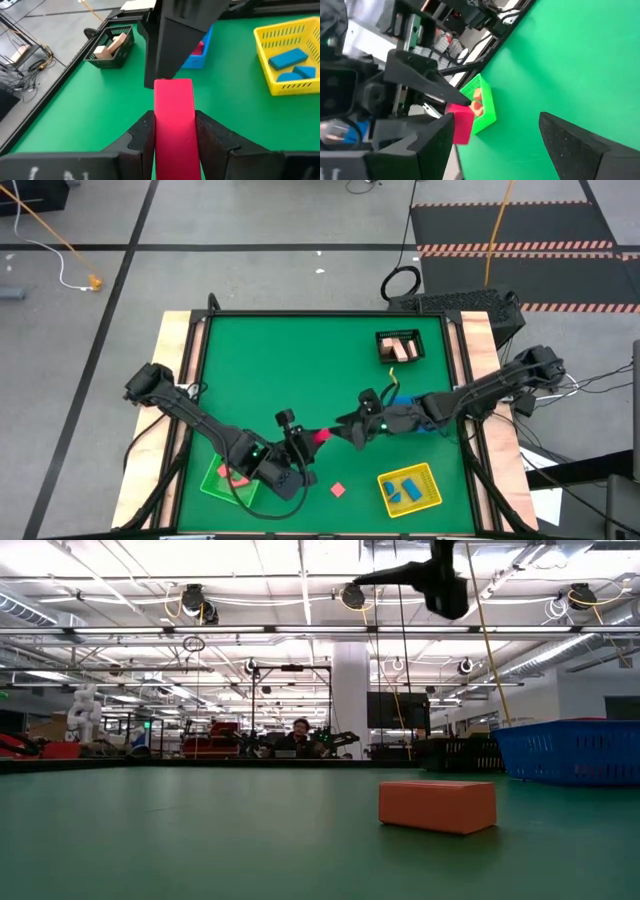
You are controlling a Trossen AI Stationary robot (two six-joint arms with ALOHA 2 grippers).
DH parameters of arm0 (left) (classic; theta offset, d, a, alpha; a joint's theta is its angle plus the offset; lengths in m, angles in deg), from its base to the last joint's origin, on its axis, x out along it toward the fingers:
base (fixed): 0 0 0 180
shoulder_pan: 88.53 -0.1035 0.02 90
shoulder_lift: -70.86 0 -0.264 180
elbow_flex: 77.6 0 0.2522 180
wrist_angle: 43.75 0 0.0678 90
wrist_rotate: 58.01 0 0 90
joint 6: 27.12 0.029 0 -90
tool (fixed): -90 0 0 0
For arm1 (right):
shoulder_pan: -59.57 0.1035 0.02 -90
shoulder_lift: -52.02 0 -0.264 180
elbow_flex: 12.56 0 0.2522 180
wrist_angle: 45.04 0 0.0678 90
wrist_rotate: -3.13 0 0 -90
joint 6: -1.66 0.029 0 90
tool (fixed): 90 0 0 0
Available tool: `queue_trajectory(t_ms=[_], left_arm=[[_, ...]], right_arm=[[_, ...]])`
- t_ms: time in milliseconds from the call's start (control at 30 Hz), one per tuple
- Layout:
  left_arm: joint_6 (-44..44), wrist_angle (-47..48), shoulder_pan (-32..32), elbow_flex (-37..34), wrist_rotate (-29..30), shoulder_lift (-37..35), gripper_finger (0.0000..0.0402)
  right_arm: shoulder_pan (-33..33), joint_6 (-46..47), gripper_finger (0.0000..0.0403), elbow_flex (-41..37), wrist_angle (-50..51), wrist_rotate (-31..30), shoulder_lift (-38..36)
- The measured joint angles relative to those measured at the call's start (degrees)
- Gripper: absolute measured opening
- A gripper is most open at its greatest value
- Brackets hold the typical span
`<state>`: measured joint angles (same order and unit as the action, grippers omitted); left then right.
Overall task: Sort & place blocks by color
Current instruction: Put the red block into the blue bin
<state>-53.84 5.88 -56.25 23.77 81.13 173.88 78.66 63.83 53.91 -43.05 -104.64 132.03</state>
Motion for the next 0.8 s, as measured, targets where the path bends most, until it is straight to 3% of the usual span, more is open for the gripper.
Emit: queue_trajectory(t_ms=[300, 500, 633, 800], left_arm=[[2.2, -0.6, -0.7, 0.0, 0.1, 0.0, 0.0113], [3.9, -2.0, -1.3, 0.0, 0.0, 0.0, 0.0113], [6.1, -3.5, -1.7, 0.0, 0.1, 0.0, 0.0113], [7.6, -4.6, -2.0, 0.0, 0.0, 0.0, 0.0113]], right_arm=[[-2.3, 0.3, 0.0281, 0.0, -13.5, 6.2, 4.5], [-3.0, 0.2, 0.027, 0.0, -13.4, 8.6, 5.2], [-3.0, 0.0, 0.0226, 0.0, -13.3, 8.9, 5.2], [-3.0, -0.3, 0.0137, 0.0, -12.8, 9.0, 5.2]])
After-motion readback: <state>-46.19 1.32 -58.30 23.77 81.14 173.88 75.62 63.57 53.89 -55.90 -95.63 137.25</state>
